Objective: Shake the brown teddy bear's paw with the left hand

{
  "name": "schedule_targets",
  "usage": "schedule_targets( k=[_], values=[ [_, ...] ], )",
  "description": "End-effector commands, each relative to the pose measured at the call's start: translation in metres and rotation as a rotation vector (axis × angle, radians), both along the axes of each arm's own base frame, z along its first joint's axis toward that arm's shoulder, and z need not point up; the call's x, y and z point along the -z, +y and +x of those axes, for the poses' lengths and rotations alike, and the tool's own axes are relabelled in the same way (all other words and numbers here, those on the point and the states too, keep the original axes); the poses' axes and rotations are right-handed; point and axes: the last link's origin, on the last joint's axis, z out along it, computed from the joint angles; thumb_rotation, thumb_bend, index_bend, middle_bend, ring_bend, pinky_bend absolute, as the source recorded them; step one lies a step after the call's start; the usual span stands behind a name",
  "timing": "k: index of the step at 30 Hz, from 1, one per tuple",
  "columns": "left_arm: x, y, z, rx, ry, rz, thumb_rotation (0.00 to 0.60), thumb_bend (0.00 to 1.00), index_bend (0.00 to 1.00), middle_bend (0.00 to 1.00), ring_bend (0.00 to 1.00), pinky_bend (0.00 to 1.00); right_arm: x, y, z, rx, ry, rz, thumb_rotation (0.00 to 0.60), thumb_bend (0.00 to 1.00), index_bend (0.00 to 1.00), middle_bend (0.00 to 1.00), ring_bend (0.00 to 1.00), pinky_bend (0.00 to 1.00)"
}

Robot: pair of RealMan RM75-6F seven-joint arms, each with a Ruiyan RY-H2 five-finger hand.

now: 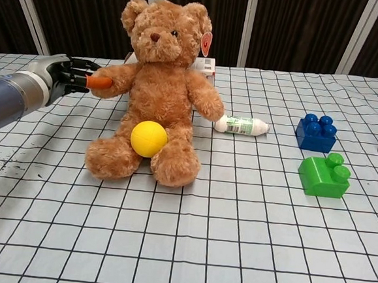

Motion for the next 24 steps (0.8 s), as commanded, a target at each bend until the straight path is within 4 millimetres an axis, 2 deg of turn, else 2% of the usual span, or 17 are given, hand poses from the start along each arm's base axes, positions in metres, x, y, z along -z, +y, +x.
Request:
schedule_targets(
  k=[1, 12, 20, 24],
  values=[
    [0.001, -0.001, -0.001, 0.003, 0.011, -0.004, 0.6, 0.48, 0.47, 0.52, 0.1, 0.11, 0.0, 0.0, 0.0, 0.001, 0.0, 0.0, 0.6, 0.21, 0.01, 0.14, 0.13, 0.05],
    [0.012, -0.003, -0.003, 0.01, 0.068, -0.039, 0.6, 0.48, 0.47, 0.52, 0.1, 0.11, 0.001, 0.0, -0.001, 0.004, 0.0, 0.002, 0.6, 0.21, 0.01, 0.14, 0.13, 0.05],
    [0.004, -0.003, 0.01, 0.042, 0.051, 0.024, 0.6, 0.48, 0.48, 0.52, 0.1, 0.11, 0.0, 0.0, 0.0, 0.001, -0.002, 0.001, 0.6, 0.21, 0.01, 0.14, 0.13, 0.05],
    [0.003, -0.007, 0.009, 0.055, 0.066, 0.027, 0.6, 0.48, 0.48, 0.52, 0.1, 0.11, 0.0, 0.0, 0.0, 0.0, -0.003, 0.001, 0.6, 0.21, 0.01, 0.14, 0.13, 0.05]
  ],
)
